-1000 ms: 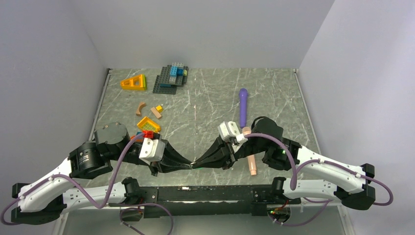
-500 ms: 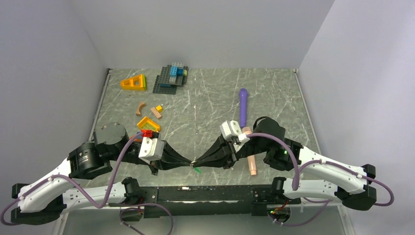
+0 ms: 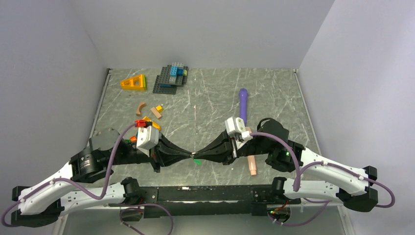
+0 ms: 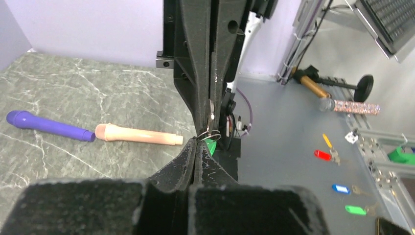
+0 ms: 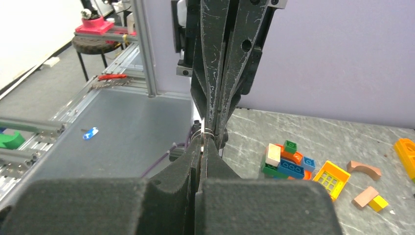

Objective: Remove the keys from the keyring

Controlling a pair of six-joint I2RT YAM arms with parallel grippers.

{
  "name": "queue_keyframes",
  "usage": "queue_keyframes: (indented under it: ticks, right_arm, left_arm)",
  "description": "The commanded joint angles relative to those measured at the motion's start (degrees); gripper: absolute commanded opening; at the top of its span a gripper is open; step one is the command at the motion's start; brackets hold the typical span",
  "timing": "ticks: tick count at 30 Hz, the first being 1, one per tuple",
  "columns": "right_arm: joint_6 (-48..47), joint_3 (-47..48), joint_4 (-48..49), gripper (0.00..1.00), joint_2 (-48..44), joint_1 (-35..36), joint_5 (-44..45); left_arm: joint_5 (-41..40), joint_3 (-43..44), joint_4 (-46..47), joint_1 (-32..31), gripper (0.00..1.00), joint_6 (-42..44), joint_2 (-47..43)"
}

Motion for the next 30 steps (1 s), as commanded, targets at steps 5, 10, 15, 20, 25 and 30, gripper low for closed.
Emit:
queue_keyframes:
  ticks: [5, 10, 15, 20, 25, 30]
  right_arm:
    - [-0.7, -2.8, 6.7, 0.00, -3.9, 0.0, 5.6]
    - [-1.8, -1.5, 4.4, 0.00, -2.5, 0.1, 5.6]
    - [-1.6, -1.4, 4.7, 0.00, -1.4, 0.1, 3.3]
    - [-1.9, 0.7, 1.7, 0.00, -0.8, 0.1, -3.1]
    - [-1.9, 1.9, 0.3, 0.00, -1.3, 0.0, -7.6]
    - [-1.3, 2.6, 0.9, 0.00, -1.0, 0.0, -8.8]
  left_arm:
    - [-12.1, -3.1, 8.3, -0.1, 0.00, -11.4, -4.7]
    - [-15.0, -4.4, 10.5, -0.1, 0.00, -17.7, -6.2]
    - [-13.3, -3.2, 9.7, -0.1, 0.00, -17.4, -5.9]
    - [-7.3, -0.4, 5.8, -0.1, 0.39, -8.2, -5.6]
    - [3.6, 1.5, 2.7, -0.1, 0.70, -0.6, -5.2]
    - [8.9, 3.3, 0.9, -0.1, 0.74, 2.1, -2.1]
